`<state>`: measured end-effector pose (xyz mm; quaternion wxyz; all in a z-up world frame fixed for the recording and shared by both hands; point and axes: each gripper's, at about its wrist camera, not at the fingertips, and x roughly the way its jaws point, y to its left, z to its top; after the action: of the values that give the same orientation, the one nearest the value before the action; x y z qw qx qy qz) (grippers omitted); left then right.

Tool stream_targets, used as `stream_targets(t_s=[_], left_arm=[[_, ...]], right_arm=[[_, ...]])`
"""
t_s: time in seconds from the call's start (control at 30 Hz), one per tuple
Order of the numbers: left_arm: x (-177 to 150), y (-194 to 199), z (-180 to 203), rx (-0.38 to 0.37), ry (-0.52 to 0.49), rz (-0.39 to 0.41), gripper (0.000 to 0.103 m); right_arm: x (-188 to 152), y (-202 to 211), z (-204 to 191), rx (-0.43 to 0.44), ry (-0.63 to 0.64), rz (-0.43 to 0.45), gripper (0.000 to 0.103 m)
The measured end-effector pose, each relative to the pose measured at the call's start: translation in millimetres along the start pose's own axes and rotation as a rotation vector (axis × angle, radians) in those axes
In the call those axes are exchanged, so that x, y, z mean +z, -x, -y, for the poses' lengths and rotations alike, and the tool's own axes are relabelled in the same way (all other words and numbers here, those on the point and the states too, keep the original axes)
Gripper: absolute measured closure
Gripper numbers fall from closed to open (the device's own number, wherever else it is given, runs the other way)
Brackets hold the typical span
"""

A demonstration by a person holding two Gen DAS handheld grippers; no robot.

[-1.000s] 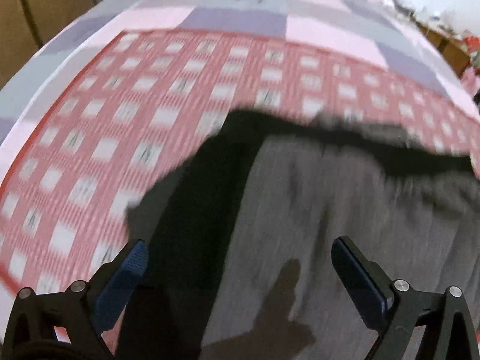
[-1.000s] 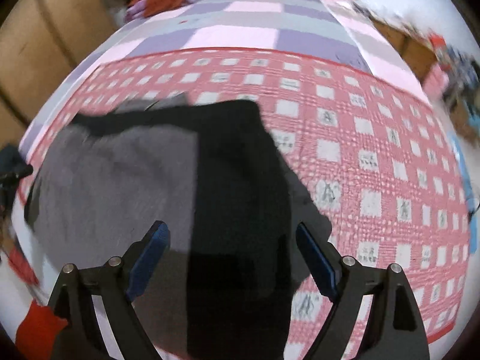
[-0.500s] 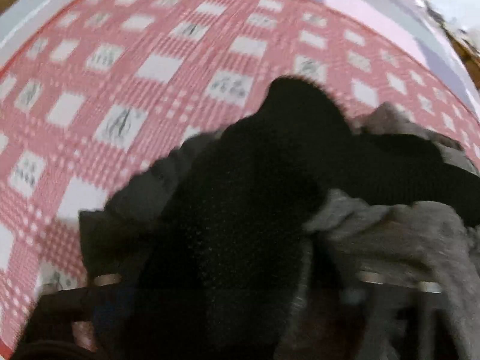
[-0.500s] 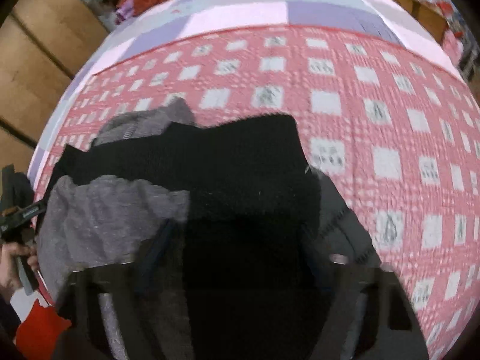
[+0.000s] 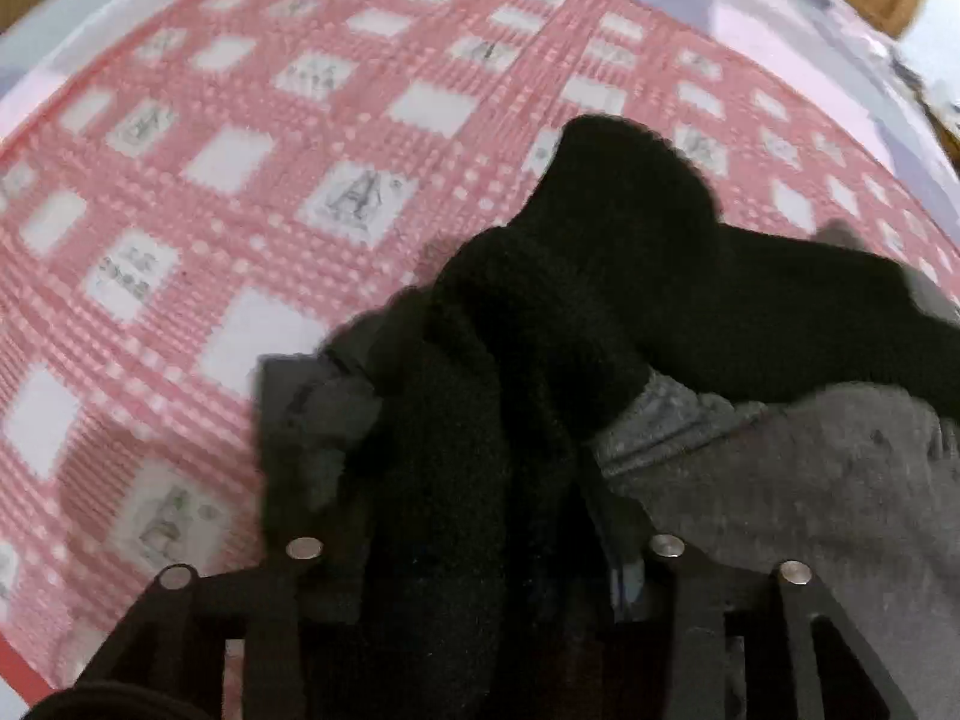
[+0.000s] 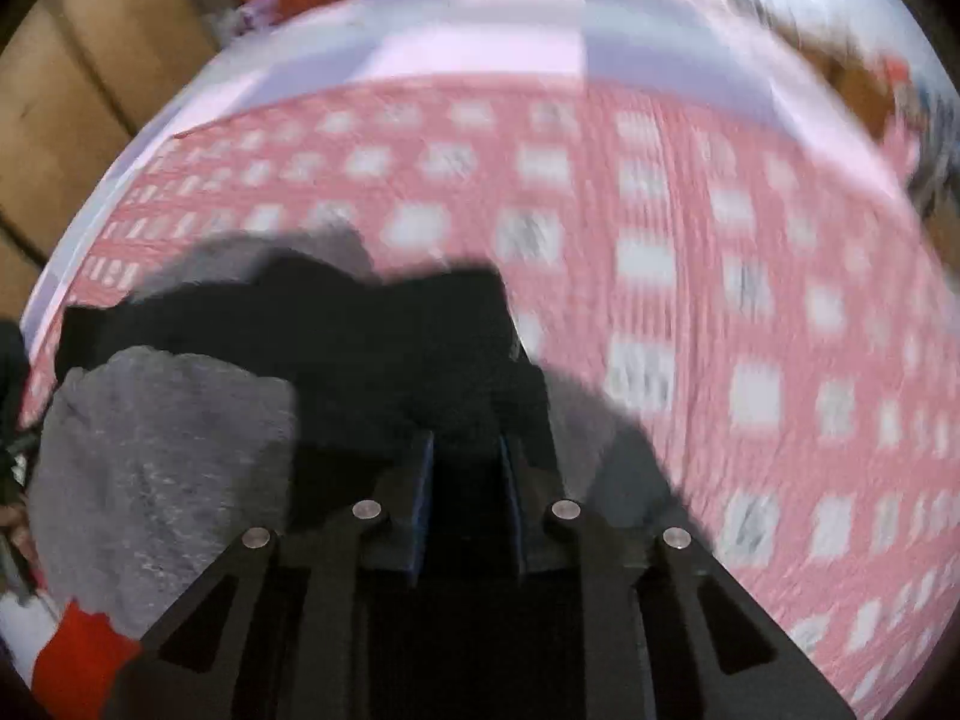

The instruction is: Fold large clothes

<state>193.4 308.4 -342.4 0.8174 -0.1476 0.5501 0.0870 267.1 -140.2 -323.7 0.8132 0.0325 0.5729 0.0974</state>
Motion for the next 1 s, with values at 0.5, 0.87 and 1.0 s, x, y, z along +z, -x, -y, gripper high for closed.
stream_targets(t_s=[0.5,0.87,1.0], left_arm=[[-54,129,5,0.025,-0.069,0.006,0.042],[-159,265,83,0.064,-0.182,-0.076,0.032],[-163,294,107,0.048,-0.185,-0.102,0.031]], right_arm=[[-75,66,10,-0.031,-0.030,-0.001,0.072],[-144,247,-68,-0.192,0.055,0.171,0.023],[-159,263,-92,-0.178,0.070,0.034,0.023]])
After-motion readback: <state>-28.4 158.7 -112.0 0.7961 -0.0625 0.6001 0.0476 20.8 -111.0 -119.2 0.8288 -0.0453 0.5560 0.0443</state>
